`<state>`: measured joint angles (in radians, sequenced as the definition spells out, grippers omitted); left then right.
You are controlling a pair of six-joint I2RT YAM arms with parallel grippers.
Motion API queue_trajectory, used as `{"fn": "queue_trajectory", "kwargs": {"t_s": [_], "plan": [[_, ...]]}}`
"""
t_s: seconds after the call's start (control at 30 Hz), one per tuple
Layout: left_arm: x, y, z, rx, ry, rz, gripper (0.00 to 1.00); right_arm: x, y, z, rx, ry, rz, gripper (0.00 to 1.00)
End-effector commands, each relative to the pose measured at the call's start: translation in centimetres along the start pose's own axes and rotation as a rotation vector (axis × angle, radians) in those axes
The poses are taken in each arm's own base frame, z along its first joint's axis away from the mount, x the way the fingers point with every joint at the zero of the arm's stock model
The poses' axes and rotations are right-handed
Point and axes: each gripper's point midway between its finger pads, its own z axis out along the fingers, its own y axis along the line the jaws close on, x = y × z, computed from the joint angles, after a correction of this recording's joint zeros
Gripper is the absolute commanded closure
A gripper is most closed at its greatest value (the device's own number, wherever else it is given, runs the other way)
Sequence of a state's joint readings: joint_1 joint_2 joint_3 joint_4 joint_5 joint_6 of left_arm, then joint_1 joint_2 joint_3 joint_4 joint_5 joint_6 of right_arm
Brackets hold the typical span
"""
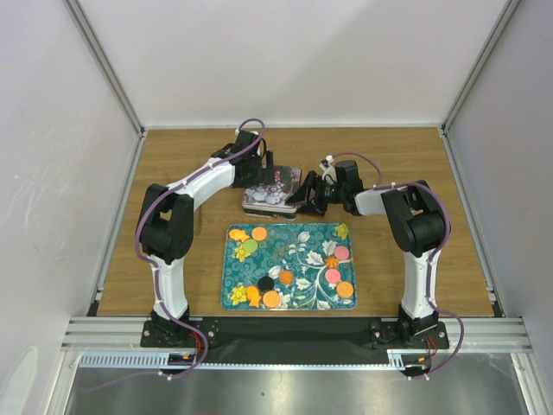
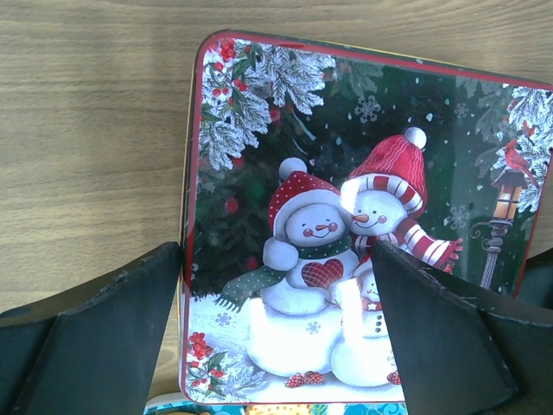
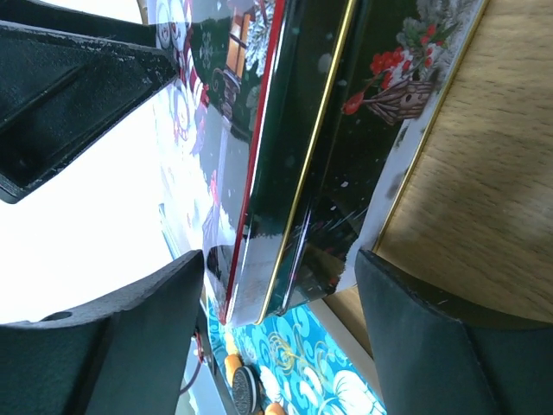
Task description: Pack the cookies
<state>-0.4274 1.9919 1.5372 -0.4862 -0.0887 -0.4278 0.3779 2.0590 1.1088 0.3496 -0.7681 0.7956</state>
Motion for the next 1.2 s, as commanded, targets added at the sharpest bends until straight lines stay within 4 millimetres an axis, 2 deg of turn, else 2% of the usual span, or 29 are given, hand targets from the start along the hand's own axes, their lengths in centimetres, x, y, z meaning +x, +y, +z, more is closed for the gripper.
{"fn": "queue_trajectory", "kwargs": {"t_s": [0.0, 0.23, 0.3, 0.53, 0.57, 0.63, 0.67, 1.07, 1.17], "plan": [[1.1, -0.4, -0.3, -0.010, 0.039, 0.012, 0.03, -0.1, 1.6, 0.0, -0.049, -0.013, -0.046, 0.24], [1.4, -0.3, -0.3, -0.009, 0.043, -0.003, 0.03, 0.8, 0.3, 0.4, -0.027, -0.002, -0.038, 0.37], [1.6, -0.3, -0.3, -0.009, 0.045, -0.011, 0.03, 0.9, -0.1, 0.5, -0.006, 0.000, -0.037, 0.44], [2.0, -0.3, -0.4, -0.006, 0.049, -0.022, 0.03, 1.5, -1.4, 0.9, 0.068, 0.007, -0.068, 0.58], [2.0, -0.2, -0.4, -0.009, 0.048, -0.020, 0.03, 1.6, -1.5, 0.9, 0.073, 0.007, -0.068, 0.63], [1.9, -0.3, -0.5, -0.006, 0.046, -0.023, 0.03, 1.8, -1.8, 1.0, 0.087, 0.004, -0.074, 0.66], [1.9, -0.3, -0.6, -0.006, 0.046, -0.023, 0.03, 1.9, -2.1, 1.0, 0.104, 0.004, -0.080, 0.71], [1.7, -0.6, -1.3, 0.002, 0.039, -0.028, 0.02, 2.7, -3.9, 1.3, 0.192, 0.011, -0.092, 0.93], [1.7, -0.6, -1.2, 0.001, 0.041, -0.025, 0.02, 2.7, -3.7, 1.4, 0.168, 0.015, -0.082, 0.96]]}}
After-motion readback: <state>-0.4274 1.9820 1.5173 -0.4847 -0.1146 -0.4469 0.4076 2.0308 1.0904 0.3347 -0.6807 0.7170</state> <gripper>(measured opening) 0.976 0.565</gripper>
